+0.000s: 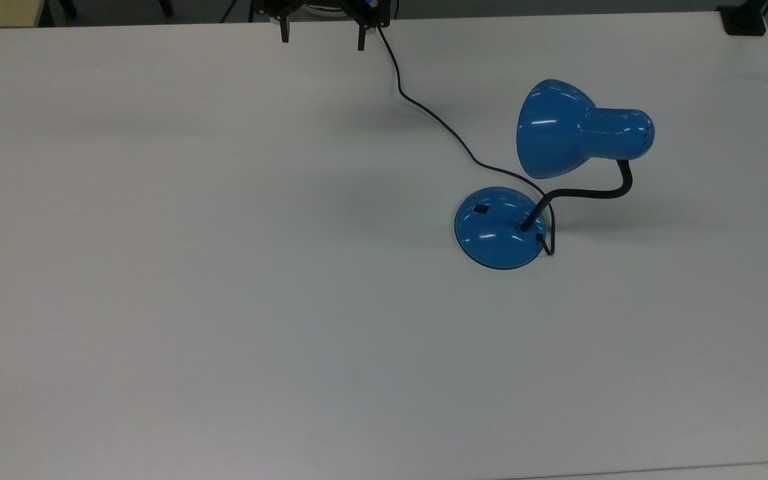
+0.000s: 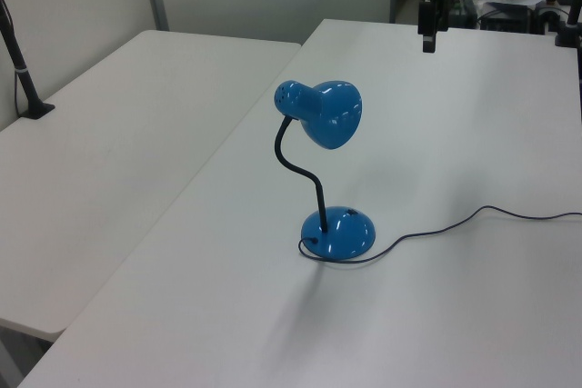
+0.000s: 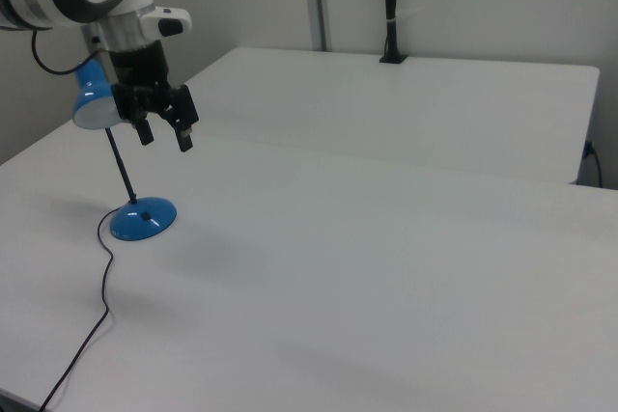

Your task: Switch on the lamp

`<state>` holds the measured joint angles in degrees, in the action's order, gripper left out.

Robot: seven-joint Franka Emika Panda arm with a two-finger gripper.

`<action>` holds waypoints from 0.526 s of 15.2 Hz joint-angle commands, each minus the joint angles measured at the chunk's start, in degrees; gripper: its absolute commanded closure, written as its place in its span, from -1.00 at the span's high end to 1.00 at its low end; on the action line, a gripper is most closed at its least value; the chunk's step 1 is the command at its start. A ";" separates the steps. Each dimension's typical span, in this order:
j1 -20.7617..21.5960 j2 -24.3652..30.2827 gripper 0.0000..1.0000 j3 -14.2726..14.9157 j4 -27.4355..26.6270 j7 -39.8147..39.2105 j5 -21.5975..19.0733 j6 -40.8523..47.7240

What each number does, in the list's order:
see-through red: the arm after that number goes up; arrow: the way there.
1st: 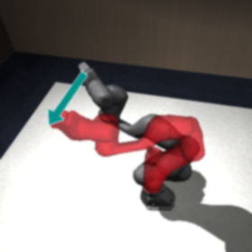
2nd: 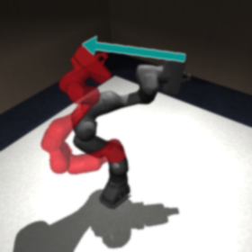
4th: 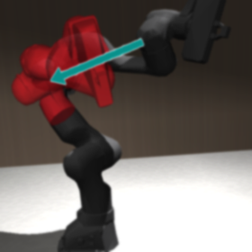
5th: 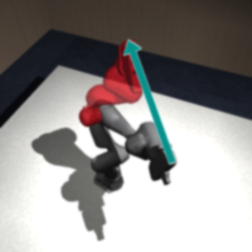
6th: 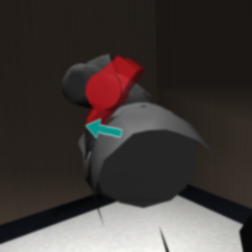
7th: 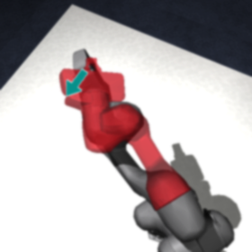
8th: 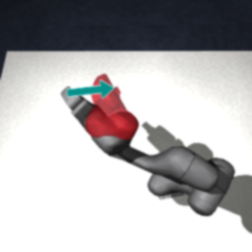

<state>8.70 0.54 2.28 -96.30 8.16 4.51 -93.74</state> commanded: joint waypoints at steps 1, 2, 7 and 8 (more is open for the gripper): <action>0.44 0.61 -0.26 0.18 -0.90 -1.75 0.59 -0.39; 0.45 0.52 -0.48 0.18 -0.99 -1.75 0.59 -0.39; 0.62 0.34 -1.00 0.27 -0.99 -2.97 0.59 -0.56; 0.62 0.34 -1.00 0.18 -1.08 -3.67 0.59 -0.65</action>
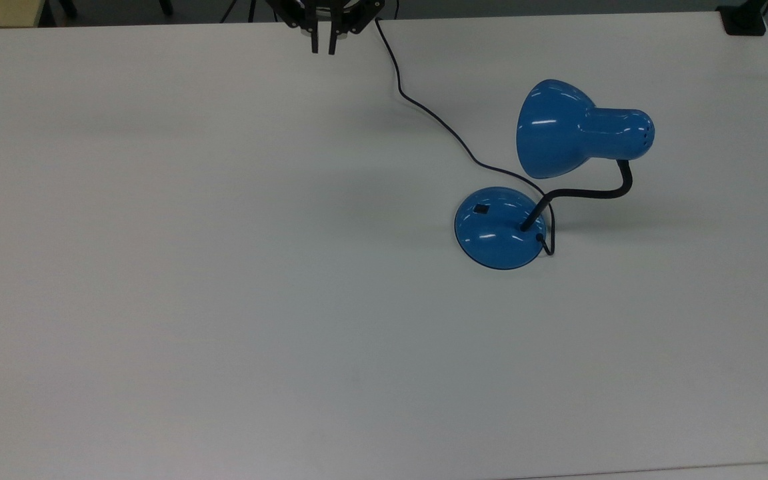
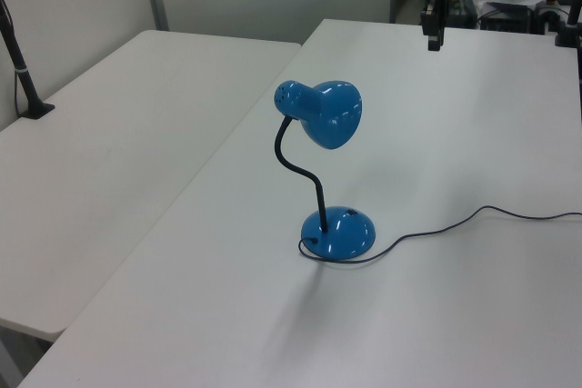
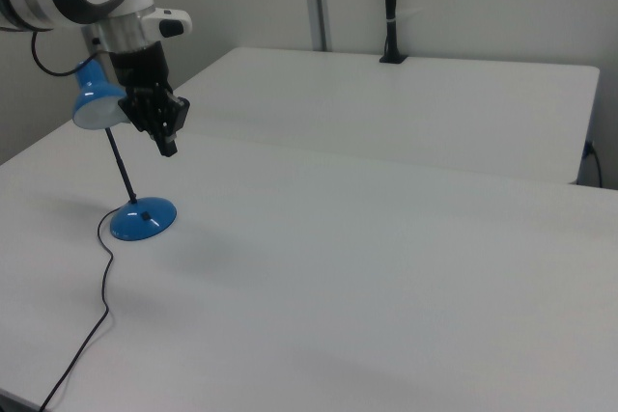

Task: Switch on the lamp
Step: 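Move the gripper toward the blue lamp base and lower it over the switch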

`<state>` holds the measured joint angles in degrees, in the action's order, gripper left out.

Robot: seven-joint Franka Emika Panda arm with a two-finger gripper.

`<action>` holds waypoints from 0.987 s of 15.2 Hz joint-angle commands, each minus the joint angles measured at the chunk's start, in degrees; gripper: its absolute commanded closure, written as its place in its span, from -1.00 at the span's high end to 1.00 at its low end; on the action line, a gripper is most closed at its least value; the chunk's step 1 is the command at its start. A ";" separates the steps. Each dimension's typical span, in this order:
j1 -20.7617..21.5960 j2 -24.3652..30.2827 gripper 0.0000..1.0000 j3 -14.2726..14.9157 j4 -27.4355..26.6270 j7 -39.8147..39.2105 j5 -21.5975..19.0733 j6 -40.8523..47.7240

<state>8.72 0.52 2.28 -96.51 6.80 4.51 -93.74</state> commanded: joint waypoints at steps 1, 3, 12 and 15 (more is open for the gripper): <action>0.60 0.28 -1.00 0.18 -1.05 -3.36 0.59 -1.70; 1.12 0.10 -1.00 0.18 -3.32 -4.07 0.59 -6.34; 6.92 0.63 -1.00 0.09 -20.36 -12.48 0.68 -27.34; 9.21 -0.42 -1.00 0.09 -23.10 -18.12 0.59 -29.30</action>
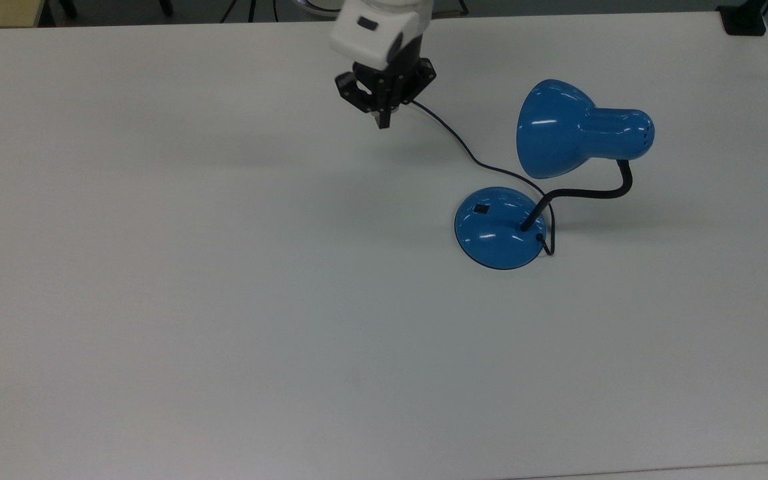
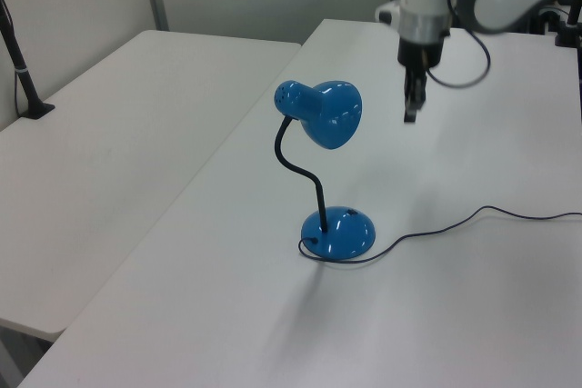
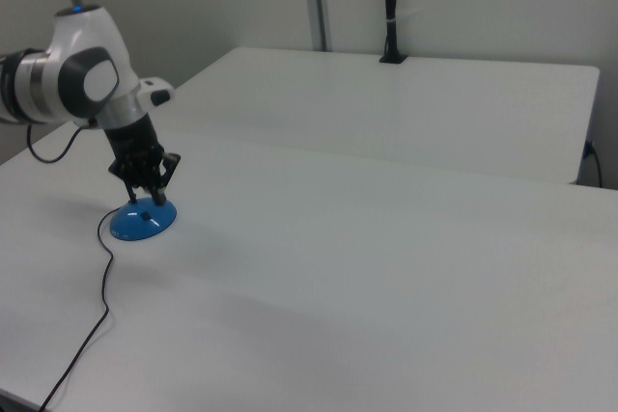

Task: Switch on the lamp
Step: 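Move the gripper toward the blue lamp base and lower it over the switch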

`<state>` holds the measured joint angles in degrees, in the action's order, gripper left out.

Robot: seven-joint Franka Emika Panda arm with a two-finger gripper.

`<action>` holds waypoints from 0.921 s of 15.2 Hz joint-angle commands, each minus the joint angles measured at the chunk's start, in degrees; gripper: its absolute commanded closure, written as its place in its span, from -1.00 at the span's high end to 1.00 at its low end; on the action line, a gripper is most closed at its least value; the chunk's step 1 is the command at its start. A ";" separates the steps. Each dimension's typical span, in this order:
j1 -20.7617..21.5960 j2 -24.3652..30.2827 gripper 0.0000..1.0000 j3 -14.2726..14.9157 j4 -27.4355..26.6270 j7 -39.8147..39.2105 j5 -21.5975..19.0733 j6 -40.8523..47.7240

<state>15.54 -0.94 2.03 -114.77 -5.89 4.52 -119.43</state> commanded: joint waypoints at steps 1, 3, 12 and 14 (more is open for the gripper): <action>2.65 0.59 -1.00 0.26 -5.72 -7.28 0.32 -5.79; 2.74 -0.03 -1.00 0.08 -7.13 -10.35 -1.26 -10.97; 7.31 -7.31 -1.00 -0.53 -6.52 -20.13 -10.76 -27.67; 8.36 -9.60 -1.00 -0.53 -6.61 -19.77 -10.76 -33.03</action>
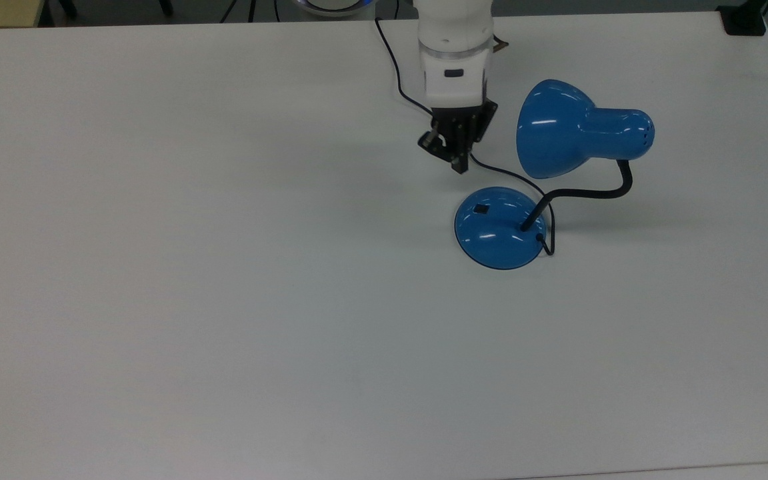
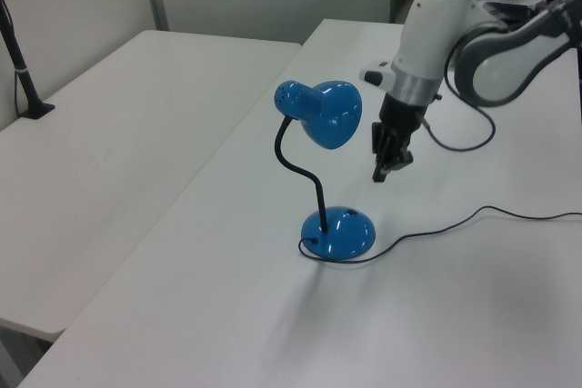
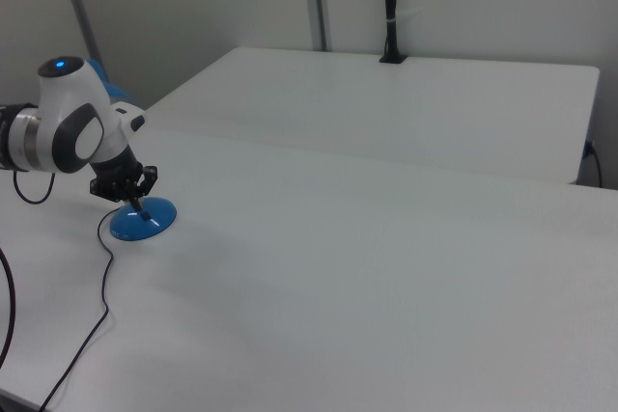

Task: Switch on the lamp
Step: 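Move the gripper toward the blue lamp base and lower it over the switch, then press down on the switch on the blue lamp base with the gripper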

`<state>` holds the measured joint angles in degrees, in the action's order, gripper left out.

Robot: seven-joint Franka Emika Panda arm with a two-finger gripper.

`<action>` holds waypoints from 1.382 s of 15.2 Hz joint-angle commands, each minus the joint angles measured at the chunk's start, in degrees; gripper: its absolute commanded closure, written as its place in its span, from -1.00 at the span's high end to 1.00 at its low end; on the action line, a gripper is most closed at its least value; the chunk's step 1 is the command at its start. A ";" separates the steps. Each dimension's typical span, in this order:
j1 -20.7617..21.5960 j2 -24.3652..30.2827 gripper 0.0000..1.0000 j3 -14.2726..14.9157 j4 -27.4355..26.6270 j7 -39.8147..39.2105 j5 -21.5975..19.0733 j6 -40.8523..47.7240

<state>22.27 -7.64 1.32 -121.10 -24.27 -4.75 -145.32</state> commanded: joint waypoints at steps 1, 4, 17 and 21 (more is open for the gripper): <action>1.64 -3.69 -1.00 0.17 -0.27 -1.40 -1.49 -8.65; 1.55 -5.54 -1.00 0.17 -0.18 -1.48 -1.49 -12.33; 0.59 -8.53 -1.00 -1.76 0.78 -1.40 -1.49 -15.78; 0.24 -9.23 -1.00 -1.85 1.57 -1.40 -1.49 -15.78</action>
<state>23.29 -15.74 0.16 -120.61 -24.27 -4.76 -159.46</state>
